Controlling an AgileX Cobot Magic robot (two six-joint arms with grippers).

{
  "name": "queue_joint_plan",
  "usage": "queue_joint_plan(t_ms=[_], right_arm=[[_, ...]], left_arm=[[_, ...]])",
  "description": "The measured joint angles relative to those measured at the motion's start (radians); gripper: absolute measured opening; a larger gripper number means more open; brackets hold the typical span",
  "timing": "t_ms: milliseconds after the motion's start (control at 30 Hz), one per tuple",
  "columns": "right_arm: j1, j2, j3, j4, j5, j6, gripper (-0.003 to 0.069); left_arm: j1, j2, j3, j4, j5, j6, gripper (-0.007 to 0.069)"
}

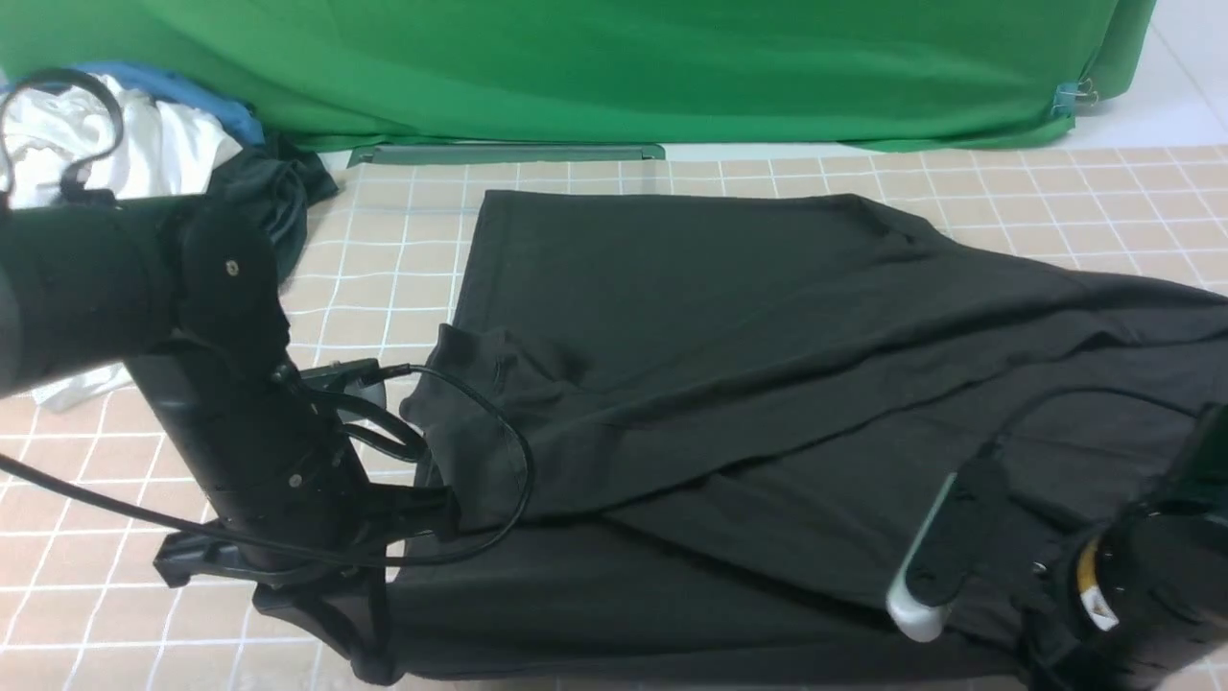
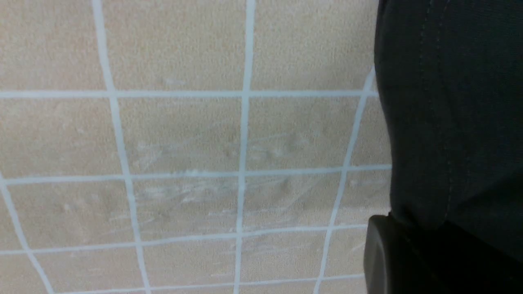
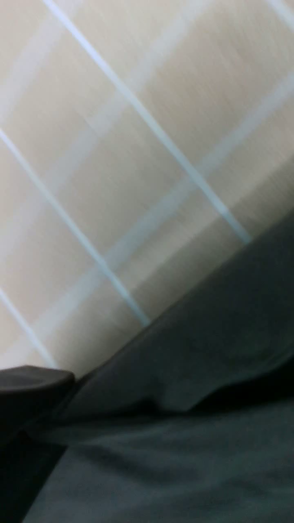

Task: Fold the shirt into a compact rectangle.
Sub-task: 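Fold the black garment in half by bringing its near edge over to the far edge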

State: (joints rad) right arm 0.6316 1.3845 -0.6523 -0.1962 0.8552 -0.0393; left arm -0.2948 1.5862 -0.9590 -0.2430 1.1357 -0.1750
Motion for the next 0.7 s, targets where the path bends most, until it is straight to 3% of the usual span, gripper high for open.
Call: queue_joint_plan(t_ms=[200, 400, 567, 700], right_arm=[[0.000, -0.113, 0.044, 0.059, 0.053, 0.051, 0.0080], [-0.022, -0.119, -0.021, -0.014, 0.054, 0.109, 0.0080], [-0.130, -0.031, -0.120, -0.034, -0.015, 0.092, 0.0080], [-0.286, 0.133, -0.262, -0.044, -0.196, 0.039, 0.0080]], left_arm=[[0.000, -0.022, 0.003, -0.017, 0.011, 0.000, 0.0029], [0.018, -0.026, -0.092, -0.015, -0.036, -0.058, 0.0029], [0.067, 0.024, -0.251, -0.032, -0.050, -0.082, 0.0029], [0.106, 0.177, -0.450, -0.094, -0.070, -0.081, 0.0029]])
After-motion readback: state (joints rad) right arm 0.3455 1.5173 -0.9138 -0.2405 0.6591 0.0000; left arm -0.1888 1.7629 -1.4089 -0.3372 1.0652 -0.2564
